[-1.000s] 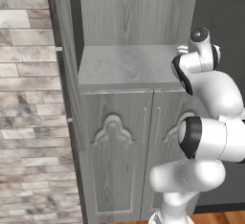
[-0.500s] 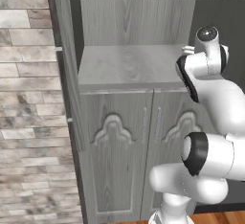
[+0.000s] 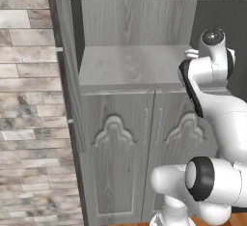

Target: Pick the boxed drink, boxed drink, can from the counter and place them in the open cabinet.

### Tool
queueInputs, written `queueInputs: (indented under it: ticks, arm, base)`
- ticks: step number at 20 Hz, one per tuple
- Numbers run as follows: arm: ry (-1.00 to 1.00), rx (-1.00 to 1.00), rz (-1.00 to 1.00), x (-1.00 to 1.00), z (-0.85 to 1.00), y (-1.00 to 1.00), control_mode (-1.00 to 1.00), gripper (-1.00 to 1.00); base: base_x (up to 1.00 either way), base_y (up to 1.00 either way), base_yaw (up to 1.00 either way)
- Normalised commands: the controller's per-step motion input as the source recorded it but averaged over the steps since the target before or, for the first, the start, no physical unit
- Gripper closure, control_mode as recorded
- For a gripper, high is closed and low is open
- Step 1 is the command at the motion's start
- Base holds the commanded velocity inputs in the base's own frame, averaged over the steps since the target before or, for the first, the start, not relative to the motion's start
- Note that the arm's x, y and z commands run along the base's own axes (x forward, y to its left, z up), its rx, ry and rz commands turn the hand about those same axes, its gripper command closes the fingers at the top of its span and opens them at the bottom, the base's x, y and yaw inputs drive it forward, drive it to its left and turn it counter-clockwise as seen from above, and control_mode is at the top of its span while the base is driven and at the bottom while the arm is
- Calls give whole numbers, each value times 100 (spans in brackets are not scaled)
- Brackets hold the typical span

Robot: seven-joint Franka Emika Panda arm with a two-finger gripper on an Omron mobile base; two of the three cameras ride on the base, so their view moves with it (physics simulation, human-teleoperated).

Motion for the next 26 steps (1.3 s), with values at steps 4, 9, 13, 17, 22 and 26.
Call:
queueInputs:
  ticks: [4, 9, 13, 17, 22, 26]
  arm:
    - [1, 1, 0, -42, 18, 26, -100, -100]
    - [0, 0, 6, -48, 4, 25, -100, -100]
    - [0, 0, 13, -68, 0, 30, -100, -100]
    - [0, 0, 16, -74, 0, 28, -100, -100]
    - [0, 0, 16, -69, 3, 23, -100, -100]
    - [0, 0, 17, -63, 6, 28, -100, -100]
  base:
    - [0, 0, 0]
    - [0, 0, 0]
    - [0, 0, 0]
    - [0, 0, 0]
    - [0, 0, 0]
    - [0, 0, 0]
